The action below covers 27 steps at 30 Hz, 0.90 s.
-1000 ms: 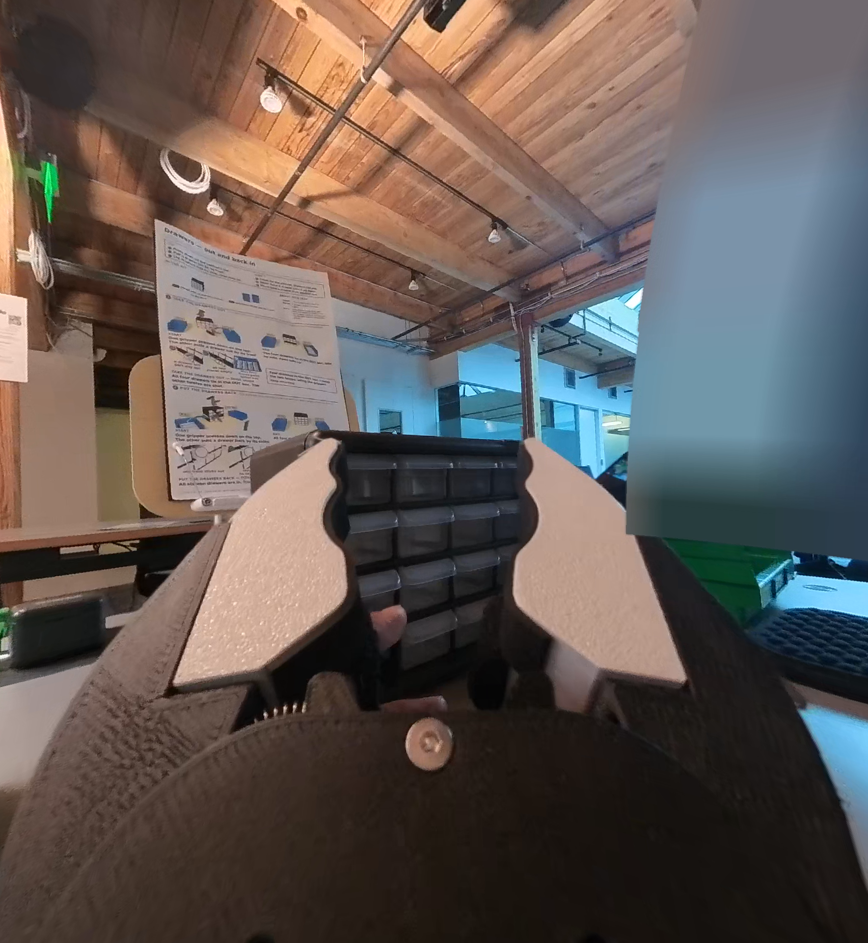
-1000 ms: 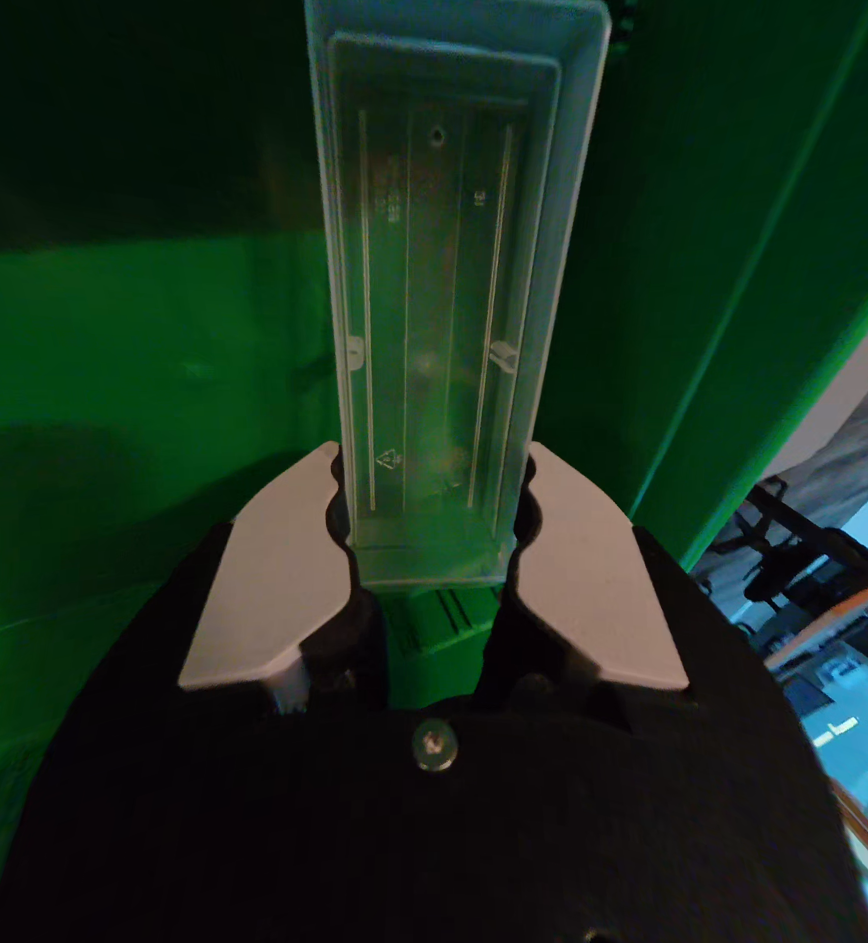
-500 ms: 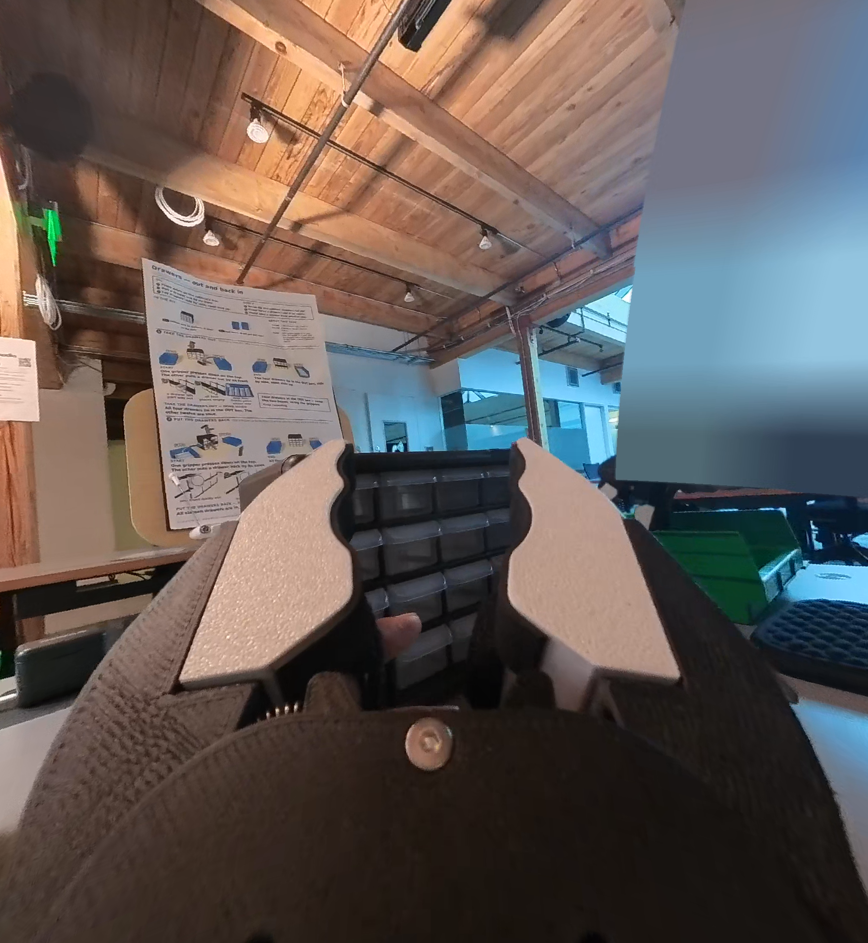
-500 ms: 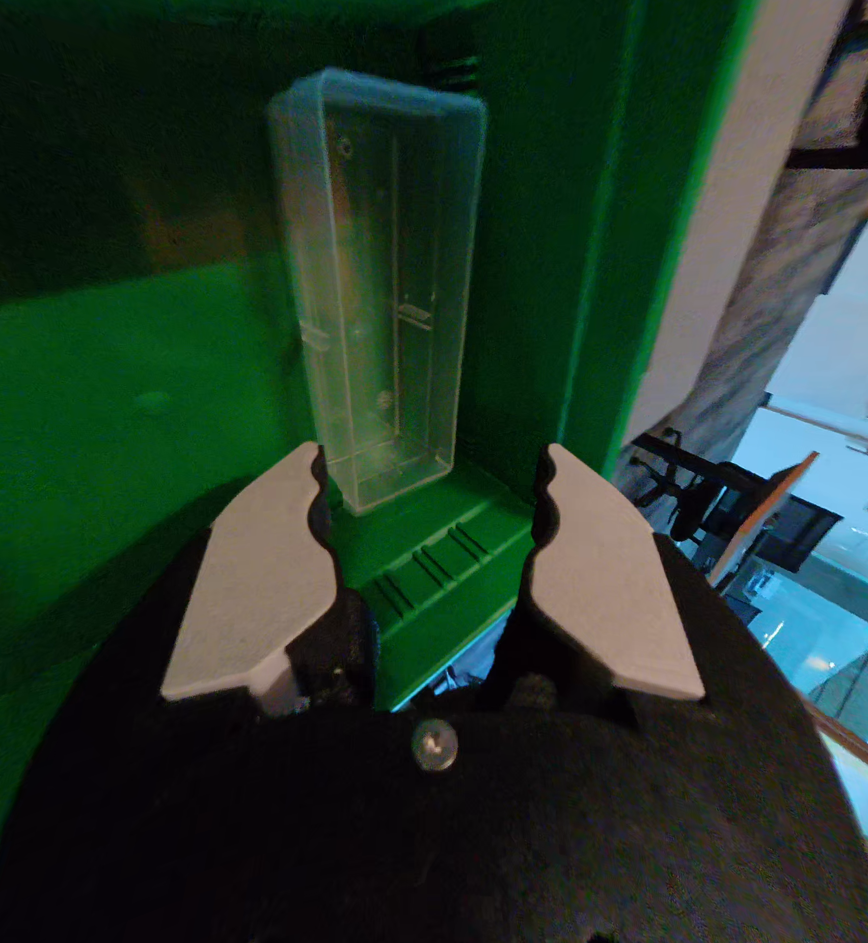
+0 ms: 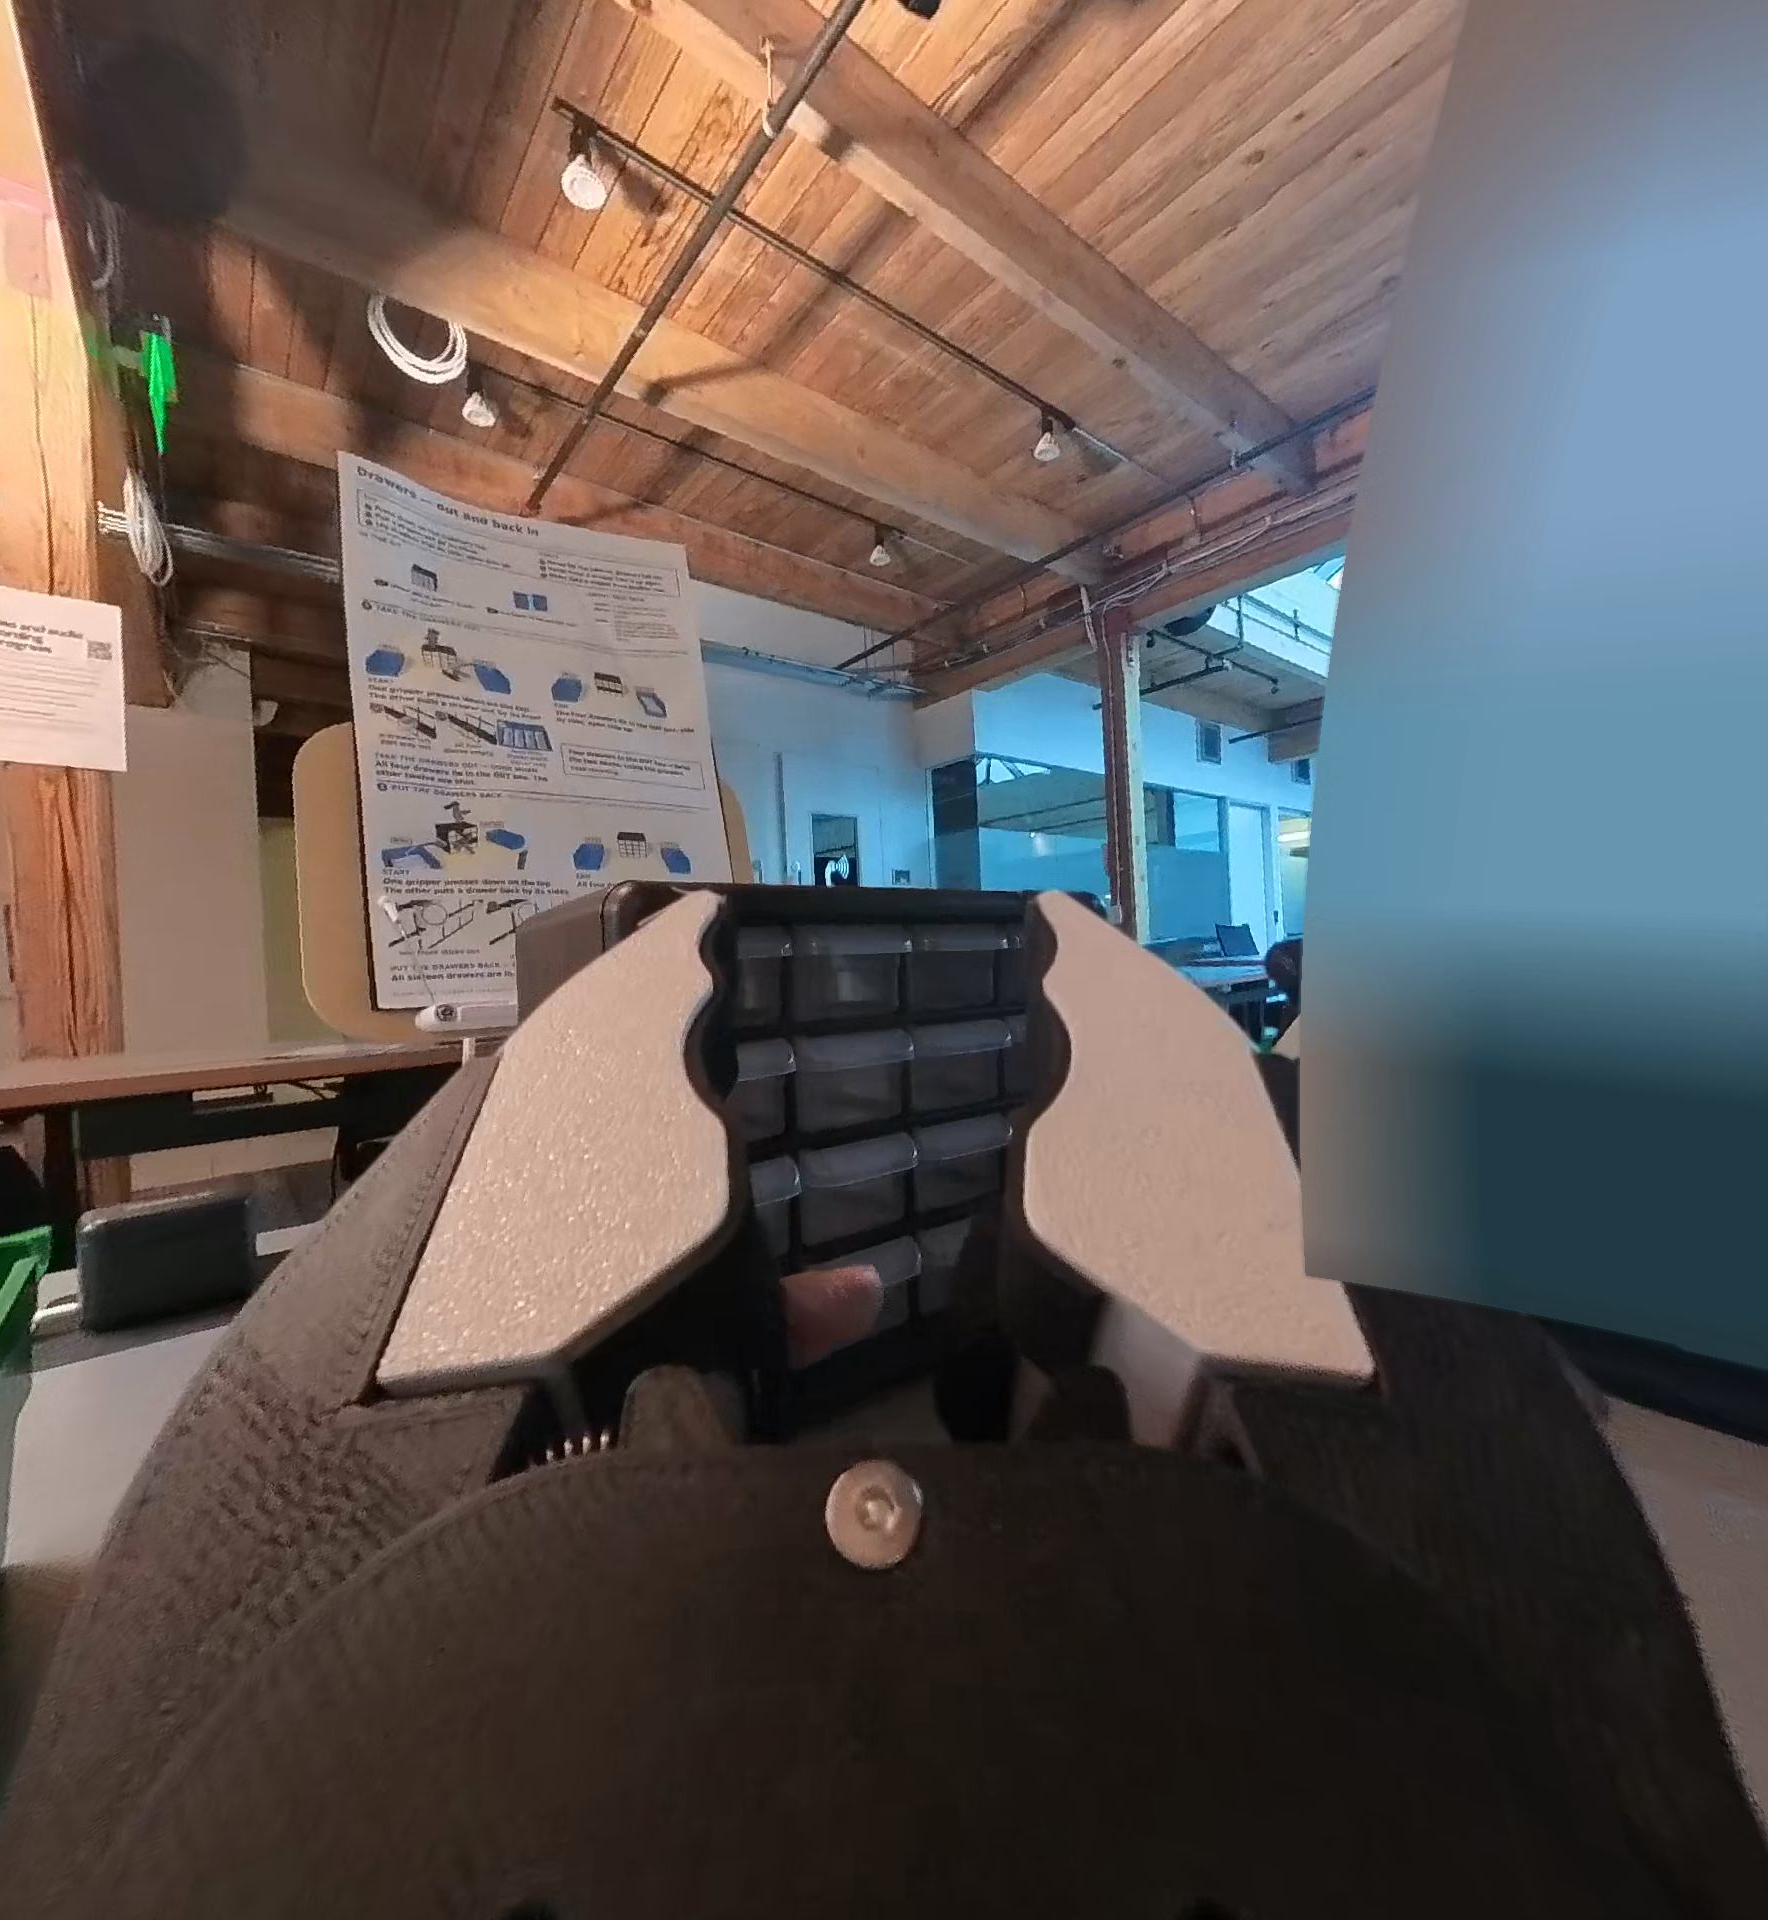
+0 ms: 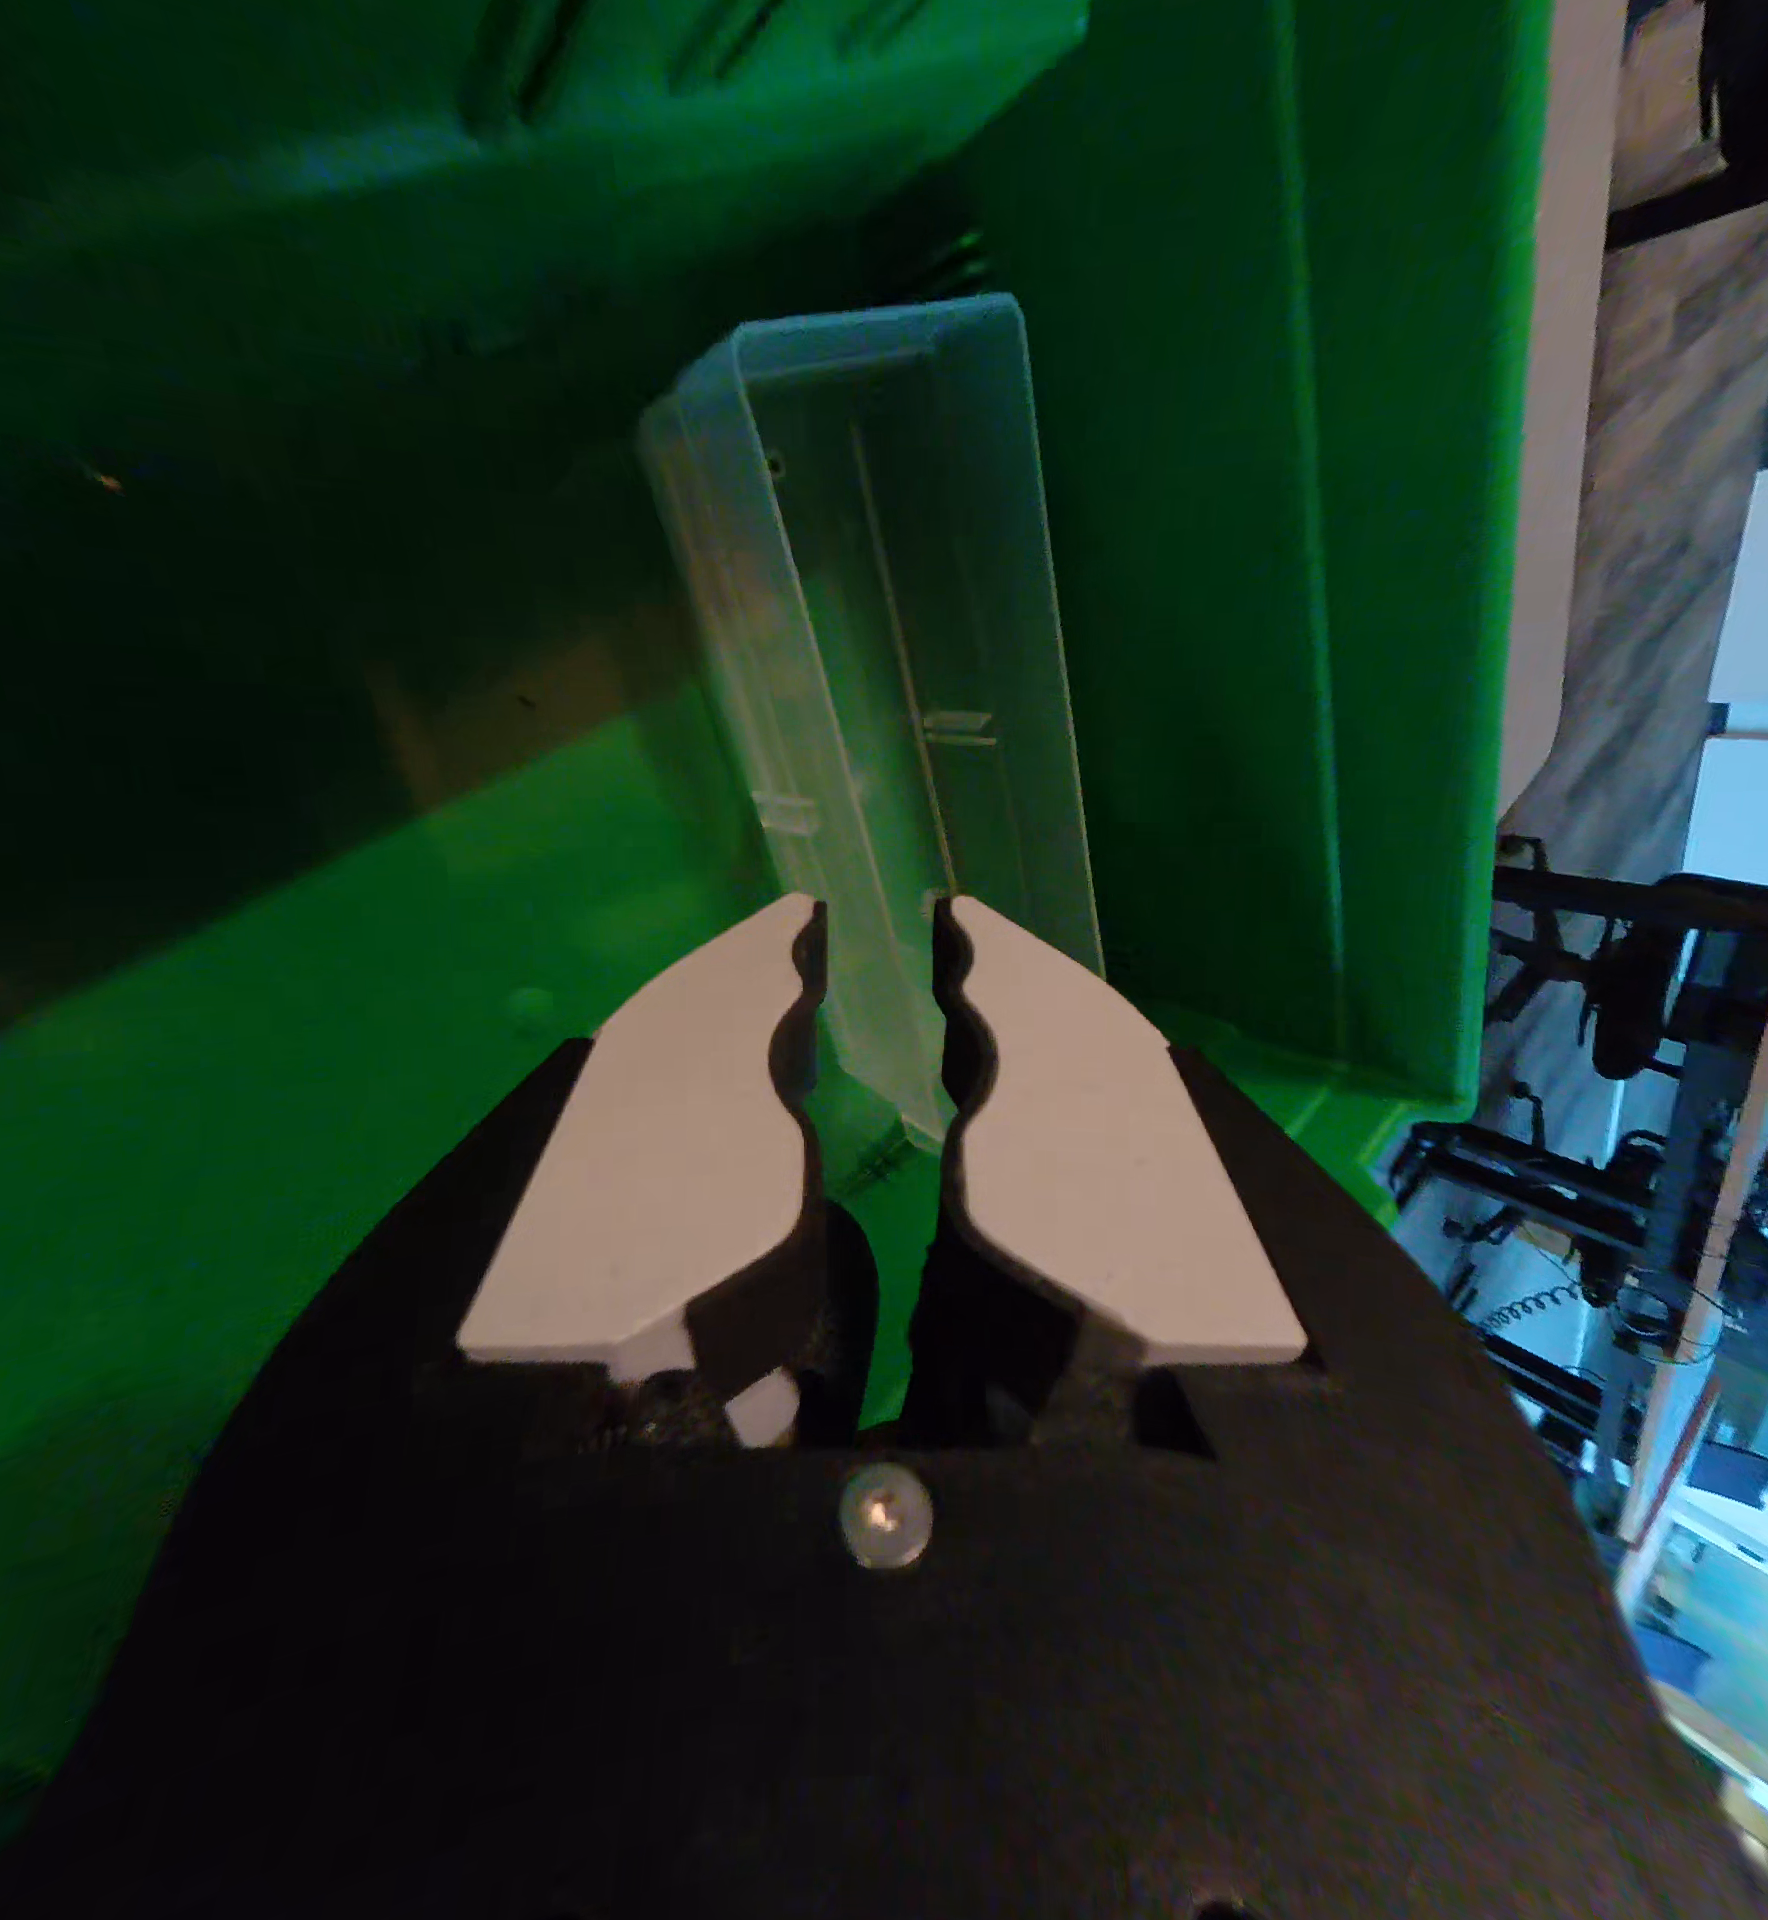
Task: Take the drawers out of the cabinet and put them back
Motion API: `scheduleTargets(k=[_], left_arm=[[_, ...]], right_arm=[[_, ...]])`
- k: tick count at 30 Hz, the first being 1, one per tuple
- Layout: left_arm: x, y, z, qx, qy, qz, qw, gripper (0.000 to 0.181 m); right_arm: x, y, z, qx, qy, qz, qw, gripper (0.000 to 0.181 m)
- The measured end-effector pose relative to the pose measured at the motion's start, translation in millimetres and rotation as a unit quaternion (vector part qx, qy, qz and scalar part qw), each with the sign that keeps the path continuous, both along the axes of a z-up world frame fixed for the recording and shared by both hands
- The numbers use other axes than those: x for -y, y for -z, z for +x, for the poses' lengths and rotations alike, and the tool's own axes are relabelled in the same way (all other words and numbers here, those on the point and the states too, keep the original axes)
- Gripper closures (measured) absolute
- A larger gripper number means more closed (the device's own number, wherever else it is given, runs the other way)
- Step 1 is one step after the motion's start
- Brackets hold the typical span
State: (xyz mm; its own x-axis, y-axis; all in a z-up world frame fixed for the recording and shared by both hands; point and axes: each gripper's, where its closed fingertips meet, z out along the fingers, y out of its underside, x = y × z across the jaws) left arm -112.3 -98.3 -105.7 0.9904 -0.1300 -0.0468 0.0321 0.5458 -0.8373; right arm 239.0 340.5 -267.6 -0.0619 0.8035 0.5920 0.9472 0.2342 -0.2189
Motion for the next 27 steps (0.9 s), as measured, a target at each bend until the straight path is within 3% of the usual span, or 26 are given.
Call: scheduleTargets(k=[1, 8, 13, 16, 21, 25, 27], left_arm=[[-2, 0, 0, -0.002, -0.002, -0.006, 1.000, 0.127], [-2, -21, 7, -0.001, -0.006, 0.014, 1.000, 0.133], [2, -42, 34, 0.027, 0.050, 0.014, 0.998, 0.134], [-9, -32, 49, 0.007, 0.068, -0.024, 0.997, 0.134], [-36, 0, 41, -0.014, 0.042, -0.096, 0.994, 0.134], [-56, 24, 27, -0.015, 0.019, -0.145, 0.989, 0.134], [-64, 38, 22, -0.036, -0.002, -0.179, 0.983, 0.134]], right_arm=[[-2, -4, -1, -0.013, 0.002, 0.006, 1.000, 0.162], [-6, -19, -2, -0.077, 0.026, 0.059, 0.995, 0.164], [46, -63, -24, -0.287, 0.108, 0.071, 0.949, 0.157], [113, -101, -30, -0.449, 0.146, 0.005, 0.881, 0.152], [230, -163, -49, -0.675, 0.072, -0.123, 0.724, 0.151], [285, -172, -72, -0.761, 0.027, -0.158, 0.629, 0.149], [297, -171, -88, -0.785, -0.014, -0.131, 0.605, 0.141]])
